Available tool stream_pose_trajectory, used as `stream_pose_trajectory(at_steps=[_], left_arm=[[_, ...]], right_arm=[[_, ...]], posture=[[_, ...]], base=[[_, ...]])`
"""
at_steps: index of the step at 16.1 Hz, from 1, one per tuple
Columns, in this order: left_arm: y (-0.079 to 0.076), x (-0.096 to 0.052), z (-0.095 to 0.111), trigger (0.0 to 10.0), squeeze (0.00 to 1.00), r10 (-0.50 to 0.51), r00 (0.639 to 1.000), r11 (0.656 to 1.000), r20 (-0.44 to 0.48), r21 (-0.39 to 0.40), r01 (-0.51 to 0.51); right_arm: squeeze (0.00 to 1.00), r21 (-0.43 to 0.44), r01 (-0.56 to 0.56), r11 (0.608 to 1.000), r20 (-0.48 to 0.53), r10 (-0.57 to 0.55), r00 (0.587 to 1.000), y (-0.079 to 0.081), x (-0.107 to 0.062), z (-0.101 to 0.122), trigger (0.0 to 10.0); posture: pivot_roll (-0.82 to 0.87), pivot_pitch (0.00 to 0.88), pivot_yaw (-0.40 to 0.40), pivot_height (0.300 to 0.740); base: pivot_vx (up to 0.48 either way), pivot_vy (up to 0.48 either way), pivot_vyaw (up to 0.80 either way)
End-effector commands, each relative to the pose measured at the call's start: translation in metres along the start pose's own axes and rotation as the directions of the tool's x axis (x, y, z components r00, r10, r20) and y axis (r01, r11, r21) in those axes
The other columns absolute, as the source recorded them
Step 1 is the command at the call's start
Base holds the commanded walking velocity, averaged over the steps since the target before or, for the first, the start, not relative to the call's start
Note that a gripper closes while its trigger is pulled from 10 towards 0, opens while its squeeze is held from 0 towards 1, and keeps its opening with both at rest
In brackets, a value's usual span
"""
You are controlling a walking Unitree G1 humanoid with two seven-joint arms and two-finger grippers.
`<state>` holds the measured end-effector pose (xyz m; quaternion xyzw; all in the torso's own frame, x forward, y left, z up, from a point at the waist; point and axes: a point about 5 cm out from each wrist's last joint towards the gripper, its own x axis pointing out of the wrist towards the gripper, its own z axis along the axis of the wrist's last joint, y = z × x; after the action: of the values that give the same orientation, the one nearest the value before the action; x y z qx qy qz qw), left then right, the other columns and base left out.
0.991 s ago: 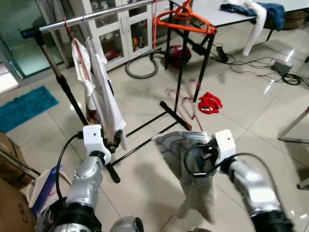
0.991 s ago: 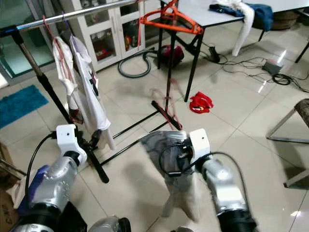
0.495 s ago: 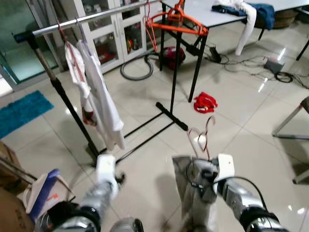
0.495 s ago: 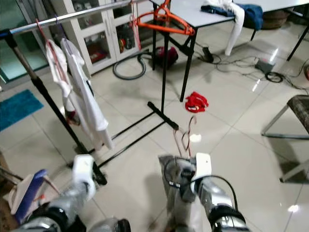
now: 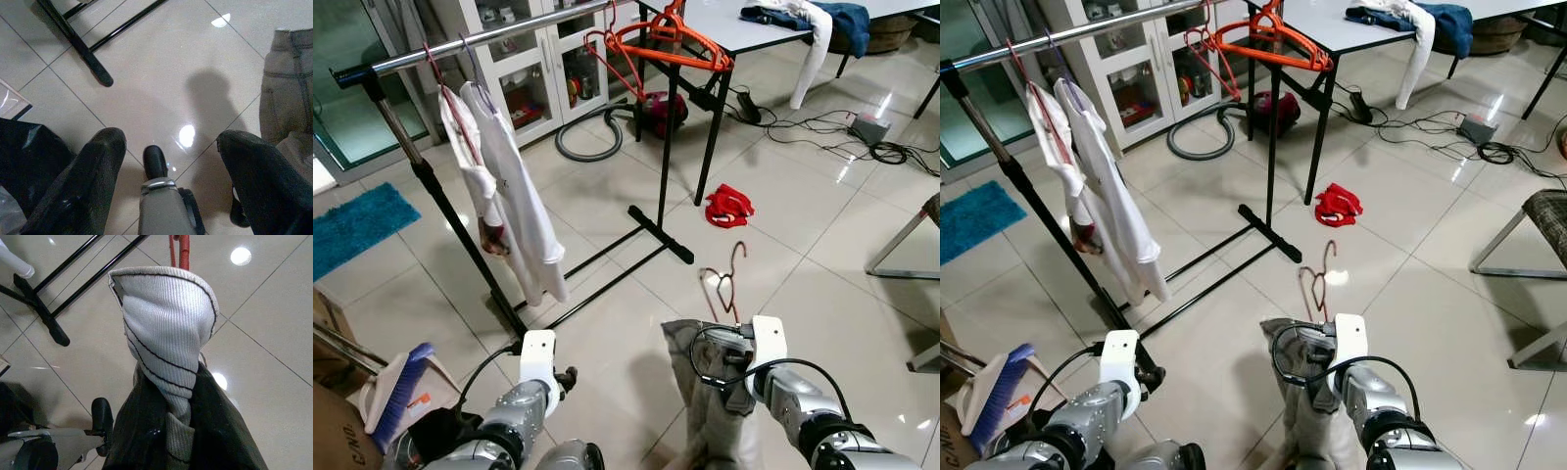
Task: Hang hanger
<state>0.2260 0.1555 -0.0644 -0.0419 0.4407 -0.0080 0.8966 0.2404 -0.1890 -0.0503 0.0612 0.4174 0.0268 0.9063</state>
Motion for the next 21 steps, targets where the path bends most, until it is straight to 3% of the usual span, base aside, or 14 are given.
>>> stream_pose_trajectory(at_steps=[1,3,5,9,21], left_arm=[[0.004,0.0,0.005,10.0,0.0,0.009,1.0,1.0,0.021,0.015,-0.009],[0.008,-0.001,0.008,10.0,0.0,0.017,0.998,1.0,0.057,0.023,-0.019],[0.013,-0.001,0.021,10.0,0.0,0.045,0.99,0.998,0.137,-0.042,-0.04],[0.01,-0.001,0.019,10.0,0.0,0.035,0.99,0.999,0.137,-0.013,-0.034],[0.016,-0.003,0.017,10.0,0.0,0.065,0.984,0.997,0.164,-0.043,-0.059]], right_arm=[[0.0,-0.021,-0.011,1.0,0.031,0.012,0.999,0.005,0.002,0.008,10.0],[0.0,-0.038,-0.017,0.999,0.037,0.018,0.999,0.007,0.002,0.008,10.0],[0.0,-0.017,-0.009,1.0,0.073,0.011,0.997,0.008,0.002,0.011,10.0],[0.0,-0.032,-0.011,0.999,0.079,0.014,0.997,0.008,0.002,0.012,10.0],[0.0,-0.042,-0.011,0.999,0.09,0.015,0.996,0.007,0.002,0.011,10.0]], posture=[[-0.11,0.0,0.069,0.74],[-0.11,0.0,0.069,0.74],[-0.11,0.0,0.066,0.74],[-0.12,0.0,0.064,0.74],[-0.11,0.0,0.062,0.74]], base=[[0.0,0.0,0.0],[0.0,0.0,0.0],[0.0,0.0,0.0],[0.0,0.0,0.0],[0.0,0.0,0.0]])
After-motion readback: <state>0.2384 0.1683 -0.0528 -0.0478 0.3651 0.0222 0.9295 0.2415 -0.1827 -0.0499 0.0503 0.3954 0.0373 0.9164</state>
